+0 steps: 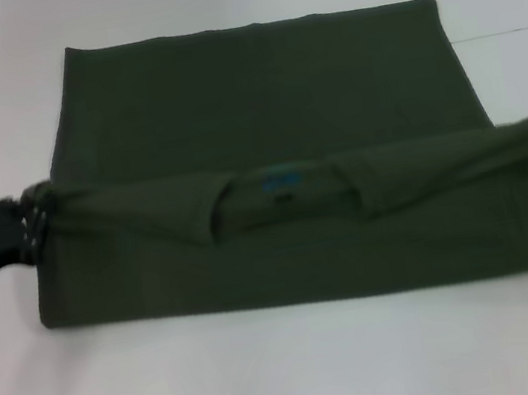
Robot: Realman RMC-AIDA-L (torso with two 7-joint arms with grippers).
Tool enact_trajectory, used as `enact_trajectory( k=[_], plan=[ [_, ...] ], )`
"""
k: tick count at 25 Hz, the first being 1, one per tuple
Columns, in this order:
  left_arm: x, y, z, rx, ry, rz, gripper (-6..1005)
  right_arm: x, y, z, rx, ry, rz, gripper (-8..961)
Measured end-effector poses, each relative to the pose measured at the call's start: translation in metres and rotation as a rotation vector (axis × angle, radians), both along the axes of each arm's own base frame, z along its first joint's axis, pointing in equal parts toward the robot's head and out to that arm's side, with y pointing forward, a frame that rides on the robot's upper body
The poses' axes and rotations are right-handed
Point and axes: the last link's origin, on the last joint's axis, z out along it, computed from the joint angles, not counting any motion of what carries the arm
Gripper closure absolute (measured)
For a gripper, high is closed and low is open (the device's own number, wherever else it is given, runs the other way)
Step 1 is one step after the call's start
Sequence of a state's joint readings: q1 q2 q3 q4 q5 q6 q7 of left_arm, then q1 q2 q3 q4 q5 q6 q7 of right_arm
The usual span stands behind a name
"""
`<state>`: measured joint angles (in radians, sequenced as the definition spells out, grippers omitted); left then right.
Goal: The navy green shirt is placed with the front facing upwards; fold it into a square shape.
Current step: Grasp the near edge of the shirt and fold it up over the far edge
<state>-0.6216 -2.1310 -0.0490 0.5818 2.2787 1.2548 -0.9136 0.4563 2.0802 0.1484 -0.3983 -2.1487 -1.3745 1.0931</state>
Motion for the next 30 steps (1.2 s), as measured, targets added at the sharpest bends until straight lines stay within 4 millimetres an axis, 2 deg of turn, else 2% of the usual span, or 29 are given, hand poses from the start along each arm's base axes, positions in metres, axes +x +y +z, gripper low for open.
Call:
enact_trajectory(
  k=[9,16,21,27,30],
  plan=[
    [0.022,0.057,-0.010,0.087,0.090,0.097,943,-0.024,0.065,0.000,0.018,-0.067,-0.054,904],
    [0.034,0.084,-0.011,0.134,0.155,0.151,941,-0.042,0.097,-0.001,0.020,-0.125,-0.070,890],
    [0.041,0.092,-0.014,0.134,0.196,0.153,940,-0.046,0.106,-0.009,-0.002,-0.157,-0.094,881],
    [0.052,0.092,-0.030,0.120,0.246,0.093,939,-0.044,0.110,-0.012,0.019,-0.141,-0.145,869],
    [0.055,0.091,-0.033,0.156,0.216,0.093,894,-0.042,0.109,-0.010,0.034,-0.124,-0.156,863]
  ],
)
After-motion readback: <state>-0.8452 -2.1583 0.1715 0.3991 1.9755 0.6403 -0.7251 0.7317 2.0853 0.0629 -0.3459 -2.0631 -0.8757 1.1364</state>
